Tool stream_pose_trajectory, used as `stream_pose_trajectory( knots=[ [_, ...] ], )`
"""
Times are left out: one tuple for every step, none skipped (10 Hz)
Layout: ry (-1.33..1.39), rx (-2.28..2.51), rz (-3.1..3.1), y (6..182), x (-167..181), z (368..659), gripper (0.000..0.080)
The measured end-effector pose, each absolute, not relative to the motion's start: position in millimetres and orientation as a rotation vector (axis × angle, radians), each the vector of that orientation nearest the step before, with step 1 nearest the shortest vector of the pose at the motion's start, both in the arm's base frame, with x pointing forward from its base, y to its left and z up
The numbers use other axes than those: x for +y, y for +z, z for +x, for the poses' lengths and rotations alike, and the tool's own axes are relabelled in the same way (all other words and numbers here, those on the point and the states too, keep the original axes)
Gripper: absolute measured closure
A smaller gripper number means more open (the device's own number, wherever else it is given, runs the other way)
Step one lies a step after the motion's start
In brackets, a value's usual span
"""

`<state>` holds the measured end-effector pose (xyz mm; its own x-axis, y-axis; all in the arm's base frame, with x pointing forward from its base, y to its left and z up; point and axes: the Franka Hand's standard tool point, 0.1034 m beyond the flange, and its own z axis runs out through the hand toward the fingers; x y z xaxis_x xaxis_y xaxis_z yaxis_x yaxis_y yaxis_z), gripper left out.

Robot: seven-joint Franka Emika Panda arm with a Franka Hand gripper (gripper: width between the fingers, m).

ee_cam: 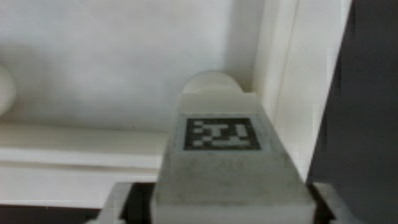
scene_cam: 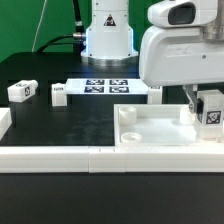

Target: Assemble one leg

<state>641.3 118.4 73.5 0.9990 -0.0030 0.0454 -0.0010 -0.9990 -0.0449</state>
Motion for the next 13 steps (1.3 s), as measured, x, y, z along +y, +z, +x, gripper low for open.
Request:
stream_pose_trajectory(
  knots=[
    [-0.069,0.213,-3.079,73.1,118.3,641.1,0.0508],
    [-0.064,0.406,-3.059,72.9,118.0,641.0,0.0508],
    [-0.058,0.627,-3.022,72.8,117.7,640.8,0.0508],
    [-0.052,0.847,-2.970,72.5,117.6,640.3,0.0508],
    [-0.045,1.062,-2.904,72.3,117.7,639.5,0.0508],
    [-0.043,1.258,-2.828,72.1,117.8,638.9,0.0508],
    [-0.028,1.490,-2.705,72.0,117.3,638.5,0.0508],
    [-0.013,1.684,-2.580,71.8,116.4,638.1,0.0508],
    [-0.003,1.772,-2.514,71.6,115.7,637.9,0.0508],
    [0.006,1.814,-2.478,71.5,115.8,637.7,0.0508],
    [0.014,1.877,-2.427,71.4,116.1,637.5,0.0508],
    [0.020,1.934,-2.380,71.4,116.7,637.4,0.0508],
    [0.019,1.899,-2.409,70.9,116.8,637.2,0.0392]
  ],
)
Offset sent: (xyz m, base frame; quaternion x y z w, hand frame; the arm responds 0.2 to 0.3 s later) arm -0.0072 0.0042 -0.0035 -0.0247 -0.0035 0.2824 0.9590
